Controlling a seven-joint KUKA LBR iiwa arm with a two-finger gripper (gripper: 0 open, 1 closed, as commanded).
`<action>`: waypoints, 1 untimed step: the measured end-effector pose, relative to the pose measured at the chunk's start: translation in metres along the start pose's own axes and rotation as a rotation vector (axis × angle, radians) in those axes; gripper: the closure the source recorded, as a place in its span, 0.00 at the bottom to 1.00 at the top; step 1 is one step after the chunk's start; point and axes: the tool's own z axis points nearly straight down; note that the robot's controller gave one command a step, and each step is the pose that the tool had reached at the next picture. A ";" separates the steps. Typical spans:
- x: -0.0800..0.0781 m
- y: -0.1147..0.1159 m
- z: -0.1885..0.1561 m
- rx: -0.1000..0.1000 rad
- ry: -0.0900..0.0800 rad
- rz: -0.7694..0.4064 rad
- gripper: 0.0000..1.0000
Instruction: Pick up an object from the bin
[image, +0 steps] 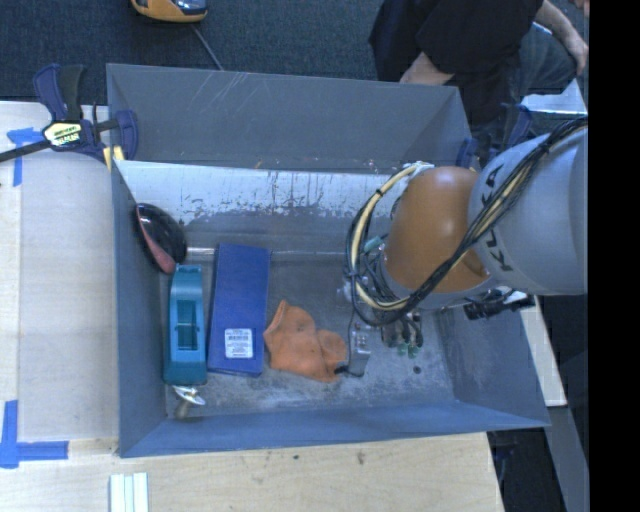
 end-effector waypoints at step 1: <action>-0.004 0.007 0.002 0.000 -0.001 -0.055 0.00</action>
Offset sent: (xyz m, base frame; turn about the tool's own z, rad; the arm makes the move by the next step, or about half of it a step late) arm -0.0391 0.0043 0.0431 -0.3863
